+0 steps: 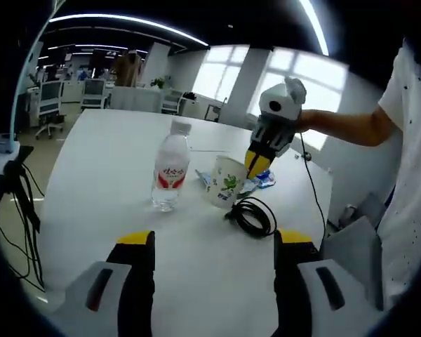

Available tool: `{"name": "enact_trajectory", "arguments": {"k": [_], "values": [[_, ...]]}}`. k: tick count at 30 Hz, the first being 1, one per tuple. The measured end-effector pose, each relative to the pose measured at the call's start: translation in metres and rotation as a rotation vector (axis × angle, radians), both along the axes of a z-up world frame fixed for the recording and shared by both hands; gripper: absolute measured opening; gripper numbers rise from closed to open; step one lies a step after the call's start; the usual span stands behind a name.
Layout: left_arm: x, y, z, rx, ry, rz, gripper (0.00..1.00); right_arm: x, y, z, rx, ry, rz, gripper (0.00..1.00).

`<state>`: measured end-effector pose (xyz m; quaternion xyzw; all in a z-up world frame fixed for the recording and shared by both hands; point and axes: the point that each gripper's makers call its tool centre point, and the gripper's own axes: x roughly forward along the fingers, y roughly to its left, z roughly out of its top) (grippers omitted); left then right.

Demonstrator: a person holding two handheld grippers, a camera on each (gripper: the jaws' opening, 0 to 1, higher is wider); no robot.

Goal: Arrange the tabletop items into an orderly group along one side of the table until the central work area is clear of visible clutter.

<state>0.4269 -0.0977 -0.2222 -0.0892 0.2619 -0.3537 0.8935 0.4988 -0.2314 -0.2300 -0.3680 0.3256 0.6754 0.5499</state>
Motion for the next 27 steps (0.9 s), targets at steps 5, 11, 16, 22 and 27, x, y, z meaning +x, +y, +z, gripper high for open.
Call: {"name": "enact_trajectory", "arguments": {"k": [5,11,16,22,27], "values": [[0.002,0.001,0.001,-0.004,-0.009,0.002,0.70,0.017,-0.003,-0.006,-0.079,-0.119,0.077,0.00],[0.002,0.002,-0.001,-0.003,-0.007,0.007,0.70,0.031,-0.002,-0.012,-0.134,-0.213,0.160,0.00],[0.002,0.002,-0.002,-0.003,-0.005,0.009,0.70,0.039,-0.004,-0.019,-0.197,-0.286,0.264,0.00],[0.001,0.002,-0.004,-0.008,-0.002,0.013,0.69,0.041,-0.005,-0.028,-0.245,-0.341,0.345,0.00],[0.001,0.001,-0.005,-0.010,0.002,0.013,0.69,0.043,-0.003,-0.033,-0.266,-0.370,0.391,0.00]]}}
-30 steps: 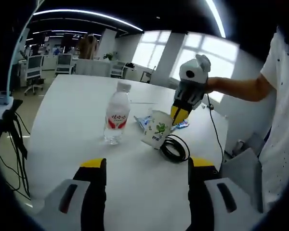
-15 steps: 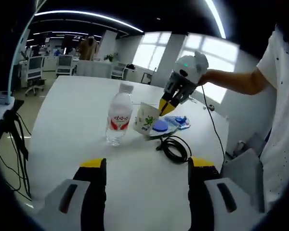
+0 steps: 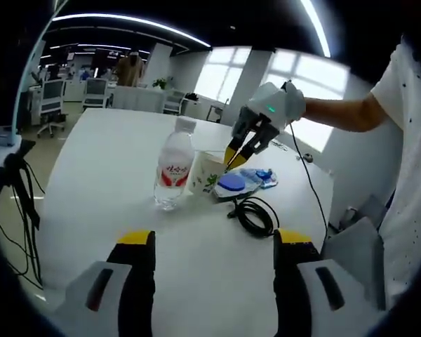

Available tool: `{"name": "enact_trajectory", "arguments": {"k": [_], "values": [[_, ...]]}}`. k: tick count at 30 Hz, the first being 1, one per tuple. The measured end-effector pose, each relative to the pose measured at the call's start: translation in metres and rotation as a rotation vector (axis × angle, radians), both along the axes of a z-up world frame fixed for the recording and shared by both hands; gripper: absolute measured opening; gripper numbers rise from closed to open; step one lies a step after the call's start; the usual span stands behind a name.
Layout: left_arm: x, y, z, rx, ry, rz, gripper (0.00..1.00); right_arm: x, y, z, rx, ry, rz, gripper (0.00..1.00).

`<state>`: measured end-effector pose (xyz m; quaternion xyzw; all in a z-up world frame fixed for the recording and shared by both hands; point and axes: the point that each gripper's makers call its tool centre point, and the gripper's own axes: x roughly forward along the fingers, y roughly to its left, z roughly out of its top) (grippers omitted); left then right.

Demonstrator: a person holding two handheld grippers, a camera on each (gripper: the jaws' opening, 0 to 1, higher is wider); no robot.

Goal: Arrange the tabletop items into an orderly group along one side of the table until the central work area is clear of visible clutter.

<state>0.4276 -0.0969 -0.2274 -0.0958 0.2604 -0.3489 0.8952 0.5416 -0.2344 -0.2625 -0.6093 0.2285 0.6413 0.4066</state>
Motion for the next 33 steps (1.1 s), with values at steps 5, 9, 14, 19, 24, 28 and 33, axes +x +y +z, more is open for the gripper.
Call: {"name": "enact_trajectory", "arguments": {"k": [5,9,14,19,24,28,33], "values": [[0.001,-0.001,-0.001,-0.004,0.003,0.001,0.69,0.002,0.002,-0.007,-0.023,-0.022,0.036,0.00],[0.001,-0.001,-0.002,-0.006,0.006,0.001,0.69,0.002,0.003,-0.011,-0.041,-0.035,0.060,0.00],[0.001,-0.001,-0.004,-0.011,0.009,0.004,0.69,0.004,0.006,-0.016,-0.058,-0.054,0.091,0.00],[0.001,-0.001,-0.005,-0.014,0.013,0.003,0.69,0.005,0.007,-0.019,-0.074,-0.071,0.119,0.00],[0.001,-0.001,-0.006,-0.016,0.014,0.004,0.69,0.005,0.009,-0.021,-0.081,-0.076,0.132,0.00],[0.001,-0.001,-0.006,-0.017,0.013,0.006,0.69,0.005,0.009,-0.022,-0.088,-0.078,0.138,0.00],[0.000,-0.001,-0.006,-0.017,0.013,0.006,0.69,0.004,0.009,-0.022,-0.087,-0.072,0.128,0.00]]}}
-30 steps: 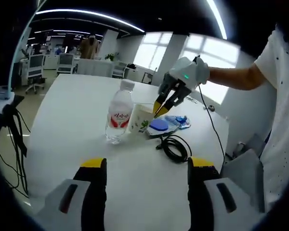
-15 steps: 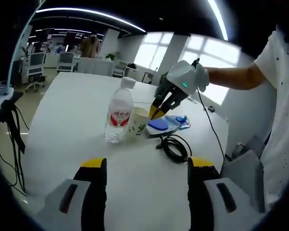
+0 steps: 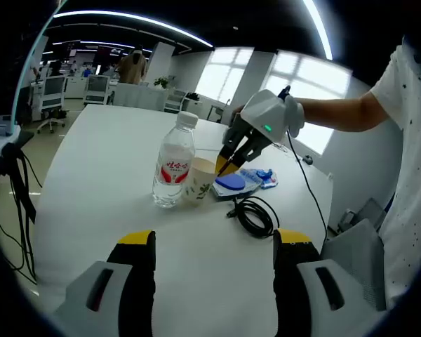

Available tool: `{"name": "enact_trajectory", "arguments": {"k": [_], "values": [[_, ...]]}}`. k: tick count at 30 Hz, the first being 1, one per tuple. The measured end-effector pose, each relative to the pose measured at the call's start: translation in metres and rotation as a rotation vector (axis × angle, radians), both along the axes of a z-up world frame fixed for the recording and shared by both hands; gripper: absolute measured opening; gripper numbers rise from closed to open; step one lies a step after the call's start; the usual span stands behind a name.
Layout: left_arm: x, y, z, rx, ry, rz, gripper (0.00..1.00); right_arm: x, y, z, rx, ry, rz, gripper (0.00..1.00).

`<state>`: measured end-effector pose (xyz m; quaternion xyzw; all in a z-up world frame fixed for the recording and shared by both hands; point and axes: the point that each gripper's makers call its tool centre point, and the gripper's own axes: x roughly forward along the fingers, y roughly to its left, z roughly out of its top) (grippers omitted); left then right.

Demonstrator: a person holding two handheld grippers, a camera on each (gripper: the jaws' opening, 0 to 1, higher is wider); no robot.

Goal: Arrange the tabletop items into an orderly group along one side of the table until the central work area is clear of visible clutter.

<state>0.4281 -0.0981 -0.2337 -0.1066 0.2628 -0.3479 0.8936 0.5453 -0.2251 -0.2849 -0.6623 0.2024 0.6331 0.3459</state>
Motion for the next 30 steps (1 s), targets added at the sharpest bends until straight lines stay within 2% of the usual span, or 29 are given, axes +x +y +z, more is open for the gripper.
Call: {"name": "enact_trajectory", "arguments": {"k": [20,30], "values": [[0.001,-0.001,0.003,0.003,-0.010,-0.002,0.69,-0.004,-0.001,0.006,0.037,0.011,-0.037,0.18],[0.000,-0.002,0.006,0.010,-0.013,-0.007,0.70,-0.016,-0.002,0.012,0.083,0.071,-0.116,0.27]]}}
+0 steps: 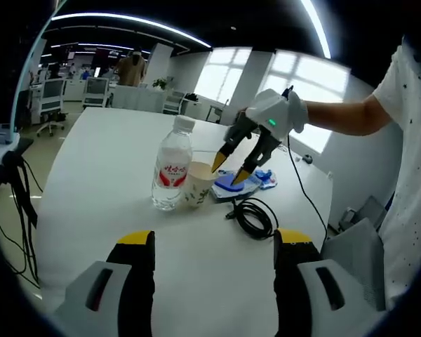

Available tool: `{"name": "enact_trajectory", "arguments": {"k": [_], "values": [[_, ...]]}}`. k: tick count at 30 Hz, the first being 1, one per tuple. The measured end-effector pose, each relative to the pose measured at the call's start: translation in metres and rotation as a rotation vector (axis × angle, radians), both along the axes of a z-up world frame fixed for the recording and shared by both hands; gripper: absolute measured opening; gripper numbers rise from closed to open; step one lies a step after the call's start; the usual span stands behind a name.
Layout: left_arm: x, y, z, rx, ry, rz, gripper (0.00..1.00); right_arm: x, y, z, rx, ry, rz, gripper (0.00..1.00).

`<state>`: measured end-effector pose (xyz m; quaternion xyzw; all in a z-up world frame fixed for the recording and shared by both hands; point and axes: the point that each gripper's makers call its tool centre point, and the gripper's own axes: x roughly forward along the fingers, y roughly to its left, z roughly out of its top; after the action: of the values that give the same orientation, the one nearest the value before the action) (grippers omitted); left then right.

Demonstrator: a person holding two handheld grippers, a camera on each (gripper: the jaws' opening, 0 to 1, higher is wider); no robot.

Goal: Arrange the tabletop items into an orderly group along one side of the table until the central work area is clear of visible clutter.

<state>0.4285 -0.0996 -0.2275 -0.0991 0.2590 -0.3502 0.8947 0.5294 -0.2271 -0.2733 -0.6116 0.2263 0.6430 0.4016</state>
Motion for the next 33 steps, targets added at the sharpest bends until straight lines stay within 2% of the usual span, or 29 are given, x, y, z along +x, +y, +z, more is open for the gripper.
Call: {"name": "enact_trajectory", "arguments": {"k": [3,6,11,19,33], "values": [[0.000,0.000,0.001,0.002,-0.002,-0.001,0.70,-0.006,0.004,0.005,0.048,0.042,-0.055,0.31],[0.001,0.000,0.003,0.005,-0.005,-0.004,0.70,-0.006,0.005,0.010,0.071,0.052,-0.083,0.33],[0.002,-0.002,0.006,0.010,-0.010,-0.010,0.70,-0.012,0.011,0.017,0.151,0.113,-0.189,0.38],[0.002,-0.004,0.010,0.016,-0.017,-0.018,0.70,-0.018,0.006,0.017,0.206,0.150,-0.288,0.47],[0.004,-0.011,0.018,0.027,-0.029,-0.037,0.71,-0.030,-0.005,0.027,0.324,0.200,-0.480,0.51]]}}
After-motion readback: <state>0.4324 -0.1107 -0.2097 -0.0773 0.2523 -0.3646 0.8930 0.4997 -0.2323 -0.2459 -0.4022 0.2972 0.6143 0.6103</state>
